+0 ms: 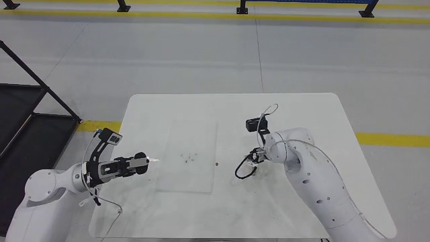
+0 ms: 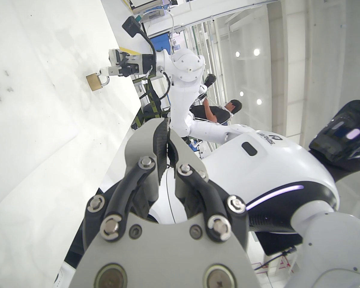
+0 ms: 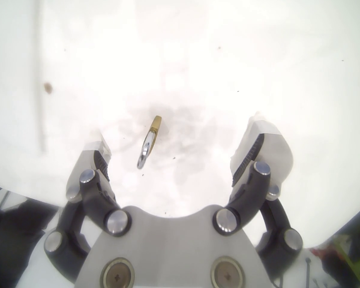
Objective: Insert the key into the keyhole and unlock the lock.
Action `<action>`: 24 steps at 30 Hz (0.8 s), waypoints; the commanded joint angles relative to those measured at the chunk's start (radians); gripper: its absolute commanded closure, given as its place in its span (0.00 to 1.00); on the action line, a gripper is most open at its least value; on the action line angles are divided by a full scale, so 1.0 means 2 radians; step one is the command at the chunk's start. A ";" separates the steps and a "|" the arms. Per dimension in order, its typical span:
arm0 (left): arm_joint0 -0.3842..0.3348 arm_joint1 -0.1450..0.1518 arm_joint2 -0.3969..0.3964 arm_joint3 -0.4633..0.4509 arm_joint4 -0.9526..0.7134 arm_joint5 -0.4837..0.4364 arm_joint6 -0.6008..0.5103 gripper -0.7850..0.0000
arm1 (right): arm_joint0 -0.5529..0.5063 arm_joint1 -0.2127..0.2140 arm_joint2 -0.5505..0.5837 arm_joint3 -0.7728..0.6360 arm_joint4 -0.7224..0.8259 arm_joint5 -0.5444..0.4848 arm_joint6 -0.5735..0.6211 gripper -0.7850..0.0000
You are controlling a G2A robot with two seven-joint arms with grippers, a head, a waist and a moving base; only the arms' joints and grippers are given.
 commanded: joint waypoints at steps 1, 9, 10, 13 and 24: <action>0.000 0.000 0.000 0.000 0.000 0.000 0.000 1.00 | -0.001 -0.005 -0.002 0.010 -0.006 0.000 0.000 0.00; 0.000 0.000 0.000 0.000 0.000 0.000 0.000 1.00 | -0.010 -0.025 -0.001 0.032 -0.030 0.000 0.000 0.00; 0.000 0.000 0.000 0.000 0.000 0.000 0.000 1.00 | -0.012 -0.027 0.000 0.033 -0.033 0.000 0.000 0.00; 0.000 0.000 0.000 0.000 0.000 0.000 0.000 1.00 | -0.018 -0.033 0.003 0.034 -0.041 0.000 0.000 0.29; 0.000 0.000 0.000 0.000 0.000 0.000 0.000 1.00 | -0.040 -0.049 0.016 0.024 -0.063 0.000 0.000 0.52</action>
